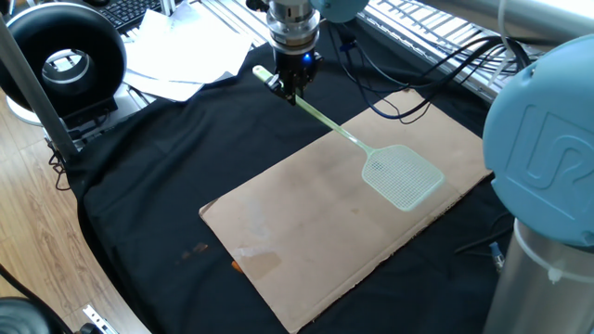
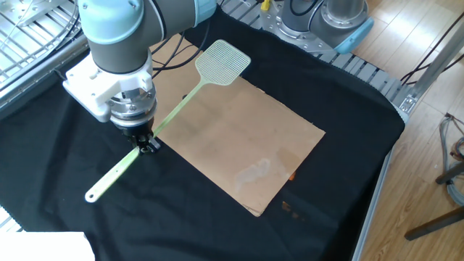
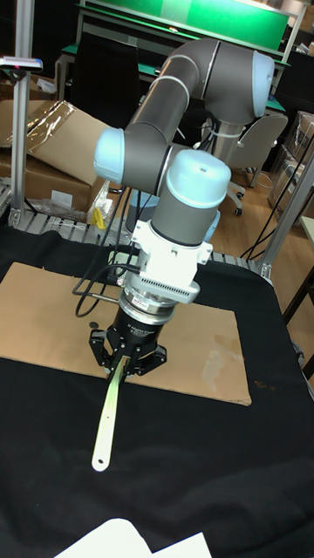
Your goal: Swat with a flyswatter
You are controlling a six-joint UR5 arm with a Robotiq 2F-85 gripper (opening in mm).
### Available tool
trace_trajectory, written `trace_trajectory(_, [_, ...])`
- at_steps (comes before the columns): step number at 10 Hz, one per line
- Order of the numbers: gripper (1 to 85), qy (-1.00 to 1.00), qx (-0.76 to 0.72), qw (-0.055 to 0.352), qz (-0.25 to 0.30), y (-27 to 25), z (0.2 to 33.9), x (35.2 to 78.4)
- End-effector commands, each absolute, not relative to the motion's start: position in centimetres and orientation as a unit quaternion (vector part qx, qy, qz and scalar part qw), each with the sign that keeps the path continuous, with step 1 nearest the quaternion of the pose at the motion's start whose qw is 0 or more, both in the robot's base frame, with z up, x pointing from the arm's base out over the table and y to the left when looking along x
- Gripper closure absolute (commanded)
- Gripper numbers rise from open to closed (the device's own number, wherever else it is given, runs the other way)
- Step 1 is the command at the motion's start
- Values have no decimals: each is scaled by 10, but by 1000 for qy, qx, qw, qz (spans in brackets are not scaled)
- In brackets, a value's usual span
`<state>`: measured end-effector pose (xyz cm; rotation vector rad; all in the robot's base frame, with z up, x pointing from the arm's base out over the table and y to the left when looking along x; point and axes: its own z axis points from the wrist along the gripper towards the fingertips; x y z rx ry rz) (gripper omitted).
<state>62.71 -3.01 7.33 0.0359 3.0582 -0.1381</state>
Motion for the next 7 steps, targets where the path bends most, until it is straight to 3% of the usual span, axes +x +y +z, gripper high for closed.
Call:
trace_trajectory(1, [843, 999, 5, 38, -38, -30, 73, 625])
trace_trajectory(7, [843, 999, 0, 39, -38, -30, 72, 626])
